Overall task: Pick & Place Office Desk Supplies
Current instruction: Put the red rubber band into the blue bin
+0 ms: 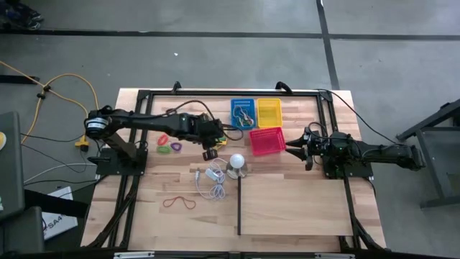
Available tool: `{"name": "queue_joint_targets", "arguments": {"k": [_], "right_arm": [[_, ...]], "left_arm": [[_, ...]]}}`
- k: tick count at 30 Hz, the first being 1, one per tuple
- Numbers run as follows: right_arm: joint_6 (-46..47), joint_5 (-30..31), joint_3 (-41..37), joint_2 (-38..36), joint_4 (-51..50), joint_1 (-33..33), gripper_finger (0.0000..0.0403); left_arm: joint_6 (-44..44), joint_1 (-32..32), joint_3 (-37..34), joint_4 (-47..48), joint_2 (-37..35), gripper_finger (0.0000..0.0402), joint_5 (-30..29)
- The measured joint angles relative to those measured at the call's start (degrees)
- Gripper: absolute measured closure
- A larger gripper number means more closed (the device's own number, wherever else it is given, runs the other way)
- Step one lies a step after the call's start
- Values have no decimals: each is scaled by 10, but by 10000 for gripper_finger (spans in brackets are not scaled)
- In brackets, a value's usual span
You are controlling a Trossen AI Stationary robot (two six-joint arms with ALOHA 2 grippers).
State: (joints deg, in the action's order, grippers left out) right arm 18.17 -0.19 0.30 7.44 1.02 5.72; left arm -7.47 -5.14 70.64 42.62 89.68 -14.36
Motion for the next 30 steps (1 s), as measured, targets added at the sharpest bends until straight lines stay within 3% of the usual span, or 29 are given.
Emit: {"name": "queue_joint_targets", "arguments": {"k": [12,30], "right_arm": [[0,0,0,0,0,0,272],[0,0,0,0,0,0,272]], "left_arm": [[-173,96,-132,-26,-86,335,-11],[-351,383,-182,2,-120,335,-94]]}}
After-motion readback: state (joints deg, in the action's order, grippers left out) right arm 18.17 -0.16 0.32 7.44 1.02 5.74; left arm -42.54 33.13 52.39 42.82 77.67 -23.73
